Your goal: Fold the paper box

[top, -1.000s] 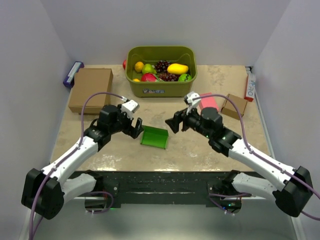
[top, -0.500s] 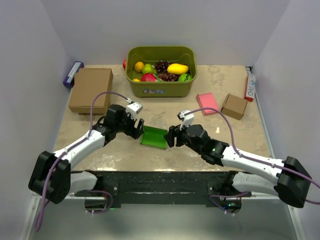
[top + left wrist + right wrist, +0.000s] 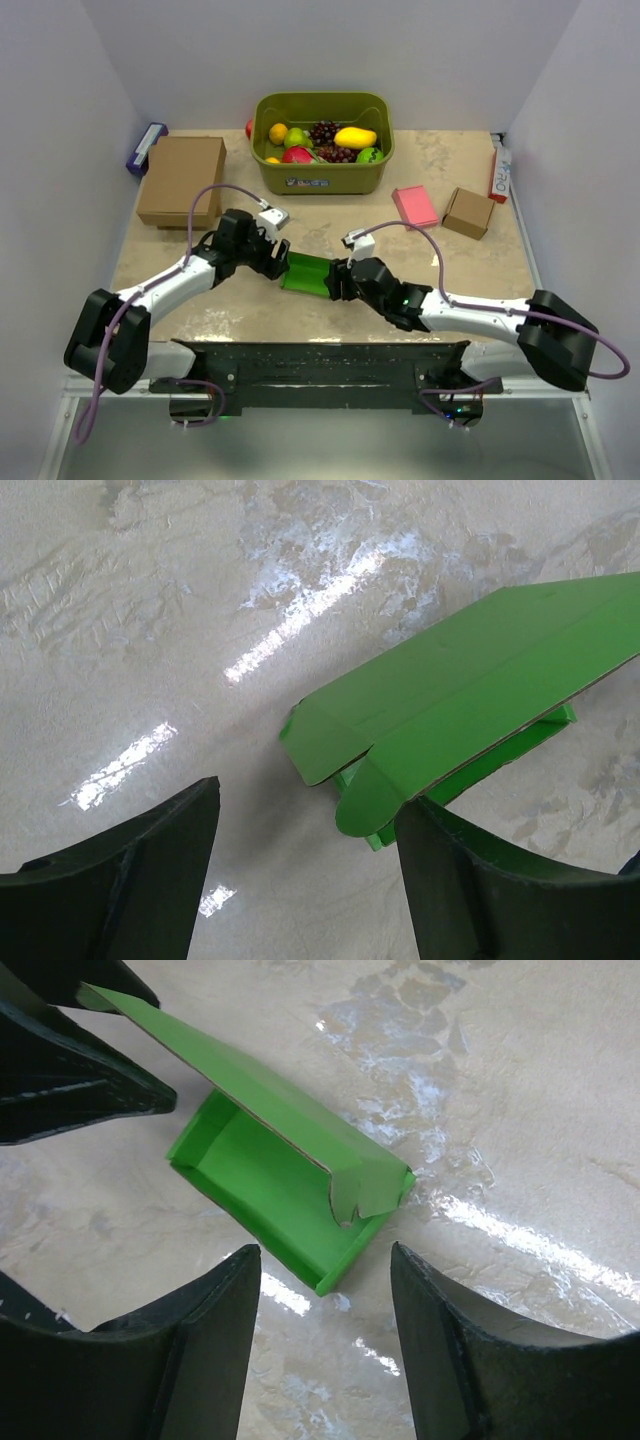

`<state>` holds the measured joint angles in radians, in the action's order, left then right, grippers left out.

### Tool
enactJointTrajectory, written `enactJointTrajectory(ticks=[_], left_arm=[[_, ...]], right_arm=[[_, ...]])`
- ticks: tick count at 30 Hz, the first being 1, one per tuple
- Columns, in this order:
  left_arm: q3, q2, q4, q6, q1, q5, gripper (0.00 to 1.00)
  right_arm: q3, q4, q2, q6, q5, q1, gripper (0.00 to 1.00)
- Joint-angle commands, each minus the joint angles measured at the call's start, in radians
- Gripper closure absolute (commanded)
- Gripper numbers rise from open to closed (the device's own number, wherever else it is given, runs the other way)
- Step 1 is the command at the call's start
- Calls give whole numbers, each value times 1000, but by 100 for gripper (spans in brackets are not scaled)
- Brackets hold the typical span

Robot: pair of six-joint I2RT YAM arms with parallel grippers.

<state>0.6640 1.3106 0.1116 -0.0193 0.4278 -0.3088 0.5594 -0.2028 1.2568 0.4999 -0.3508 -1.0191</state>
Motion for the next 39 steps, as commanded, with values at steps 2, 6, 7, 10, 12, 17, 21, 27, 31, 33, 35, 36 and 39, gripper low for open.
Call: enactJointTrajectory(ticks=[2, 6, 7, 10, 12, 17, 21, 27, 31, 33, 35, 36, 39], left_arm=[[42, 0, -46, 2, 5, -23, 27], [39, -19, -46, 4, 5, -15, 27], [39, -22, -46, 4, 3, -13, 27], [39, -51, -33, 12, 5, 5, 27], [39, -73, -18, 73, 5, 54, 25], [-10, -184, -41, 272, 5, 175, 19], [-107, -281, -172, 390, 8, 220, 18], [-240, -376, -314, 352, 9, 260, 17], [-317, -384, -435, 315, 11, 223, 18], [-363, -384, -530, 285, 9, 182, 18], [-389, -376, -579, 263, 9, 159, 18], [-395, -370, -627, 239, 11, 148, 18], [-403, -334, -699, 197, 11, 113, 23]], right_arm=[[33, -69, 44, 37, -115, -10, 47], [33, -105, 75, 17, -151, -10, 51], [30, -131, 82, 3, -154, -10, 53], [31, -177, 111, -33, -160, -10, 56], [30, -207, 133, -50, -162, -10, 57], [48, -230, 184, -81, -177, -10, 60], [46, -245, 207, -98, -194, -10, 61], [46, -286, 227, -148, -203, -7, 64], [48, -314, 230, -185, -203, -3, 66], [39, -336, 225, -207, -198, 1, 68], [36, -340, 220, -219, -198, 2, 72], [31, -342, 219, -230, -194, 7, 73], [19, -354, 211, -247, -172, 16, 79]])
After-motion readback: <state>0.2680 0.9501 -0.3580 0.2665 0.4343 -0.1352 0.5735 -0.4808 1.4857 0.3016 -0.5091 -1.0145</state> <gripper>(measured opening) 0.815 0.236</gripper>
